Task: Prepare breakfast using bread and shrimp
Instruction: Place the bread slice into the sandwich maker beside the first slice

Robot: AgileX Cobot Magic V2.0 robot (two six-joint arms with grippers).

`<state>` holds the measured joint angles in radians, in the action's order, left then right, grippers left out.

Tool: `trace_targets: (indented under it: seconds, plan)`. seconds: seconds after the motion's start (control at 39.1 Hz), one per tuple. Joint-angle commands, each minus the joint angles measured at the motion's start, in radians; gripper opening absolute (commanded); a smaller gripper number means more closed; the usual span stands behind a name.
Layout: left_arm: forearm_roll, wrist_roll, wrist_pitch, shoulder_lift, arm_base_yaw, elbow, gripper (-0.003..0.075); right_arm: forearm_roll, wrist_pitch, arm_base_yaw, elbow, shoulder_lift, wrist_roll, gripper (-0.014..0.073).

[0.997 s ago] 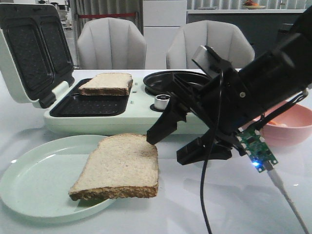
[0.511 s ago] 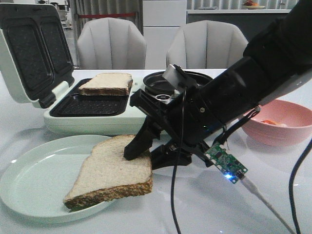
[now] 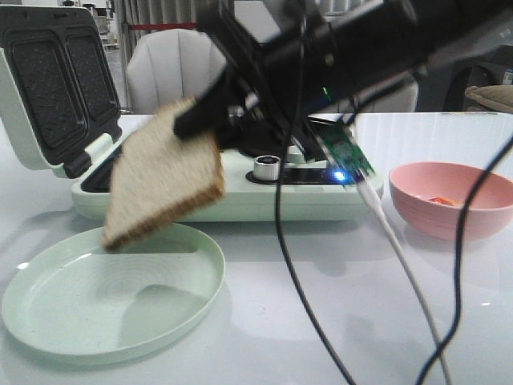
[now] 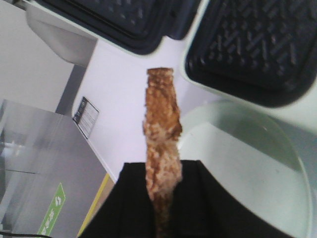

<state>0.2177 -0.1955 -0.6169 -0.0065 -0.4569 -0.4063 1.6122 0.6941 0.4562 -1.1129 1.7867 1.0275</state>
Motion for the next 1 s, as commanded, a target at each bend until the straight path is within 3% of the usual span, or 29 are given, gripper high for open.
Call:
trace_targets:
  seconds: [0.0,0.18,0.28,0.49,0.72,0.82,0.97]
  plan:
    - [0.011,0.010,0.083,-0.013,0.000,-0.023,0.0457,0.098,0.048,-0.003,-0.084,-0.031,0.018,0.0136]
    - [0.013,0.010,0.083,-0.013,0.000,-0.023,0.0457,0.211,-0.007,-0.002,-0.184,0.051,0.024,0.0136]
    - [0.013,0.010,0.083,-0.013,0.000,-0.023,0.0457,0.211,-0.007,-0.002,-0.265,0.115,0.097,0.0136]
    - [0.013,0.010,0.083,-0.013,0.000,-0.023,0.0457,0.202,-0.012,-0.002,-0.417,0.218,0.099,0.0146]
    - [0.013,0.010,0.083,-0.013,0.000,-0.023,0.0457,0.107,-0.094,-0.003,-0.490,0.265,0.099,0.0199]
    - [0.013,0.010,0.083,-0.013,0.000,-0.023,0.0457,0.083,-0.129,-0.002,-0.510,0.288,0.099,0.0256]
    - [0.013,0.010,0.083,-0.013,0.000,-0.023,0.0457,-0.025,-0.190,0.015,-0.533,0.300,0.099,0.0478]
